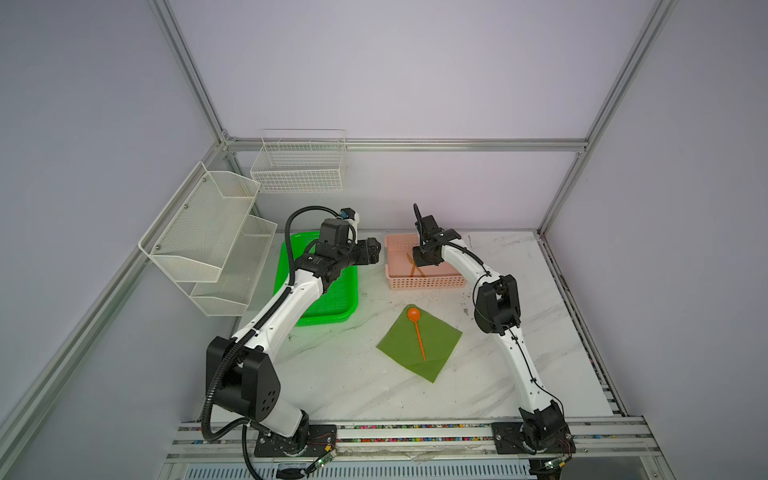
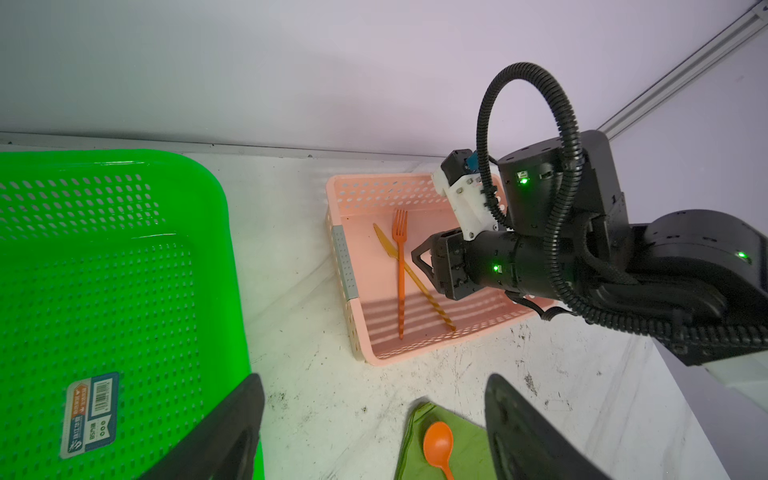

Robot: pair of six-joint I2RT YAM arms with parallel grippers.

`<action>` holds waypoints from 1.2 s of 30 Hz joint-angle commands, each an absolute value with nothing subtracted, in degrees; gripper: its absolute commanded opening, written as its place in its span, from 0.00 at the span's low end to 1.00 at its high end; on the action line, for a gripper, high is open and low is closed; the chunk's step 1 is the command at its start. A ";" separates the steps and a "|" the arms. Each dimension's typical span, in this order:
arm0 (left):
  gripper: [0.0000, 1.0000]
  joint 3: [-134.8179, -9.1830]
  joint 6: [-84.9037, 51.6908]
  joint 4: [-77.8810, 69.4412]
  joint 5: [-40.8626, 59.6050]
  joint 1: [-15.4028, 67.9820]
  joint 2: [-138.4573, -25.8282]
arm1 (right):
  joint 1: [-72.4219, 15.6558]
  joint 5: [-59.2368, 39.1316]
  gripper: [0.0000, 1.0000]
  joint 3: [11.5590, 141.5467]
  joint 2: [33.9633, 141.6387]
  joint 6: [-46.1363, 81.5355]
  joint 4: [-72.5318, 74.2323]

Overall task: Place the utensils on the paper napkin and roll it up
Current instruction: 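Lower the right gripper onto the yellow knife and close on it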

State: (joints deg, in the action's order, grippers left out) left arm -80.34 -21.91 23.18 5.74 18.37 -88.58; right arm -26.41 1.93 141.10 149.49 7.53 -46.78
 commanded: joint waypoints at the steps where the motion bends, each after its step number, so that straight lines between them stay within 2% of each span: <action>1: 0.82 -78.22 -21.89 21.01 6.20 17.69 -86.32 | -26.72 1.31 0.44 143.40 151.84 5.73 -50.65; 10: 0.82 -77.69 -22.15 20.65 6.44 17.40 -85.87 | -26.74 4.07 0.41 144.74 154.34 5.43 -52.41; 15: 0.82 -77.43 -22.06 20.57 6.33 16.96 -85.27 | -26.76 6.41 0.26 146.81 157.13 5.97 -54.58; 19: 0.82 -77.51 -22.09 20.30 6.50 16.79 -85.12 | -26.74 6.17 0.21 145.56 156.97 5.74 -54.14; 22: 0.82 -77.70 -22.06 20.32 6.94 16.79 -85.16 | -26.76 6.14 0.14 145.59 156.51 5.95 -53.98; 27: 0.81 -77.26 -22.51 19.96 7.10 16.81 -84.53 | -26.85 11.49 0.09 144.17 149.94 6.73 -50.09; 31: 0.81 -77.32 -22.68 19.64 7.12 16.84 -84.37 | -28.25 14.47 0.09 140.52 142.40 3.37 -44.99; 36: 0.81 -77.52 -23.24 19.01 7.59 16.79 -84.55 | -30.12 19.07 0.09 137.98 137.85 1.21 -44.77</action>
